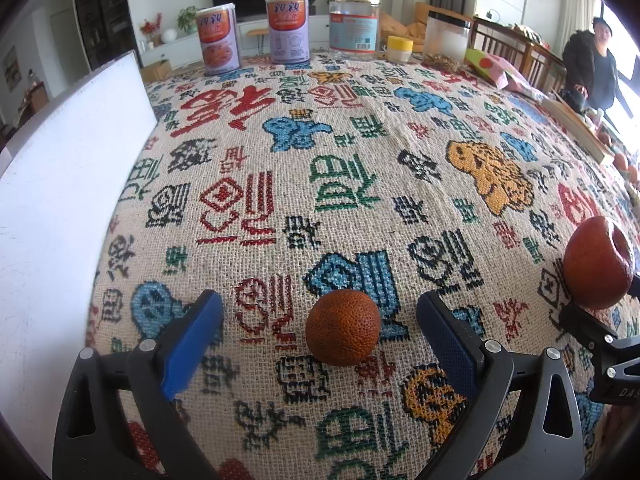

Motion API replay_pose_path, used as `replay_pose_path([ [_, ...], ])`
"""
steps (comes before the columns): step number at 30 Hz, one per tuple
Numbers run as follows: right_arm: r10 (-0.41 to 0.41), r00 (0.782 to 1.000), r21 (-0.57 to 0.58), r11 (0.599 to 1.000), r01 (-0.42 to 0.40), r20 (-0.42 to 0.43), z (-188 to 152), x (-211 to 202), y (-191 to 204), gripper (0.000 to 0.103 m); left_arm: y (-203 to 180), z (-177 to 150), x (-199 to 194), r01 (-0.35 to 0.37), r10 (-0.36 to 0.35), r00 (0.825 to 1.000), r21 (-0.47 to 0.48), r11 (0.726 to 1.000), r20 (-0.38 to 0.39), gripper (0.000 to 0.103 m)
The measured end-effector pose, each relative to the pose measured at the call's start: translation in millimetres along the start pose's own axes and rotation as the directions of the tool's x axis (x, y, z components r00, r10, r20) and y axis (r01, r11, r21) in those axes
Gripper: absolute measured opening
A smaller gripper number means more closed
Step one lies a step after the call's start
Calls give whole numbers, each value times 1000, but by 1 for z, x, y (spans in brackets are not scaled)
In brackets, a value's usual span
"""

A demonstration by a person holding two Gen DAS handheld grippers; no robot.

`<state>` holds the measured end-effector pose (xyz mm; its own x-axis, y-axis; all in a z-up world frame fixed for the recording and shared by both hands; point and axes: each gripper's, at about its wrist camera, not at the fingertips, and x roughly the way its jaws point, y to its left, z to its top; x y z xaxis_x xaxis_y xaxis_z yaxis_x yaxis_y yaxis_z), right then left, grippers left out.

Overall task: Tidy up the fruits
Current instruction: 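Grasp the red apple with right while left closes on the small tangerine, then carry both fruits over the white box and open both grippers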

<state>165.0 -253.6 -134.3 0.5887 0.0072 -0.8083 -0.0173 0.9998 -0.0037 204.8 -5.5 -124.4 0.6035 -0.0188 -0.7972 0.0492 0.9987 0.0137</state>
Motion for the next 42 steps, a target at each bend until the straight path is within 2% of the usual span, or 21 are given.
replay_pose_path([
  [26,-1,1000,0,1000,1,0,-1,0,1,103,0,0,0,2,-2,1000,-1,1000,0,99],
  [28,-2,1000,0,1000,2,0,-1,0,1,103,3,0,-1,32,-32,999,-9,999,2,99],
  [29,-1,1000,0,1000,1,0,-1,0,1,103,5,0,-2,76,-76,997,-3,997,-1,99],
  [31,4,1000,1,1000,-4,3,-1,-1,1,103,14,-2,-9,178,-178,984,-17,984,-16,99],
  [33,41,999,16,999,-41,20,-3,-5,-2,103,21,-7,-15,226,-227,974,-40,973,-20,99],
  [36,94,994,64,993,-98,56,-7,-14,-10,103,14,-7,-16,207,-207,978,5,978,-29,97],
  [37,111,992,81,990,-116,63,-8,-16,-11,103,9,-6,-15,177,-176,984,33,984,-31,97],
  [38,137,988,93,985,-143,70,-7,-18,-12,103,5,-6,-15,140,-139,990,52,989,-24,94],
  [39,153,985,98,982,-160,79,-6,-21,-12,103,4,-6,-15,120,-119,993,57,991,-19,66],
  [41,149,986,76,985,-154,70,1,-22,-7,103,5,-6,-17,76,-75,997,57,995,-6,32],
  [42,130,990,57,989,-133,58,5,-22,-3,103,7,-6,-17,91,-91,996,44,995,-12,28],
])
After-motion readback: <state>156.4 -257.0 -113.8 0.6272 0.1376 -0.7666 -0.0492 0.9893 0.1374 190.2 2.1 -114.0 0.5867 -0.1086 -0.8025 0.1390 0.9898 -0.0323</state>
